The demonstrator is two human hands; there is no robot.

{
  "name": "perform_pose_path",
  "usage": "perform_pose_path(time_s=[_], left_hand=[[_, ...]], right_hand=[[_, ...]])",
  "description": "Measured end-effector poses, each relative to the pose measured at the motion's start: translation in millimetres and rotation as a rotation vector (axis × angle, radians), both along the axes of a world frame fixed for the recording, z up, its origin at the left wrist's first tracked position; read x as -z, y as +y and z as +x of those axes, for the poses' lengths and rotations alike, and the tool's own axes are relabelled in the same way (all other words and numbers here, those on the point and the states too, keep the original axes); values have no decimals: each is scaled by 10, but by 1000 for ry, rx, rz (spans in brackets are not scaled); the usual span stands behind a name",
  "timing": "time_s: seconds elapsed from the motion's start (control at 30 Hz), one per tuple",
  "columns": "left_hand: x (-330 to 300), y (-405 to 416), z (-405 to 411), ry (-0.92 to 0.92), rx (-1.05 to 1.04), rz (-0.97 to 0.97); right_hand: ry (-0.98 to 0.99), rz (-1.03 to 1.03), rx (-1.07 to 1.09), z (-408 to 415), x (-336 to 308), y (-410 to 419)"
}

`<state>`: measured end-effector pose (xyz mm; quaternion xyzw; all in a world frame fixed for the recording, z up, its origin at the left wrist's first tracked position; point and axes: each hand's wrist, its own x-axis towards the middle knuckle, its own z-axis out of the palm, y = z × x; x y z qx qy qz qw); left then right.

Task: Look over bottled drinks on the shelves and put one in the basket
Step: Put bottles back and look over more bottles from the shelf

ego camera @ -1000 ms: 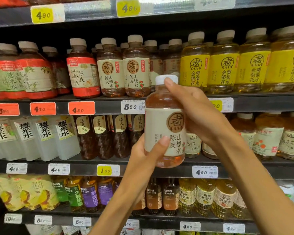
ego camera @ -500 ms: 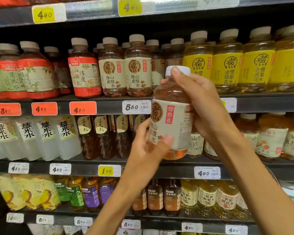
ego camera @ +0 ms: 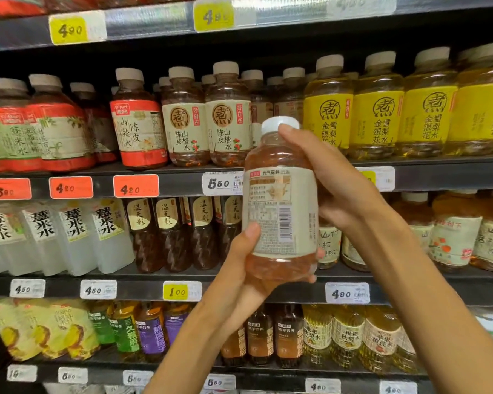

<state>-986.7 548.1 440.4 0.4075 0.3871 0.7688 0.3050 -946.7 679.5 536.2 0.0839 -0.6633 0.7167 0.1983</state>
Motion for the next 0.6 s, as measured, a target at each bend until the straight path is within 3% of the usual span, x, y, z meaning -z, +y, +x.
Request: perform_pose_path(time_s=[0.13, 0.23, 0.3, 0.4, 0.5, 0.6], left_hand=[[-59, 0, -47, 325, -461, -113], [-64, 116, -6, 500, -572, -178], [-63, 206, -20, 564, -645, -220], [-98, 228, -105, 570, -633, -215], [-133, 167, -172, 520, -494, -207], [-153, 137, -207, 489, -358, -228]], right_hand=[[153, 104, 214, 46, -27, 6], [266, 152, 349, 51, -10, -50], [240, 182, 324, 59, -40, -54], [97, 275, 118, 95, -144, 70], [107, 358, 87, 67, -189, 207], [139, 225, -45, 0, -157, 236]])
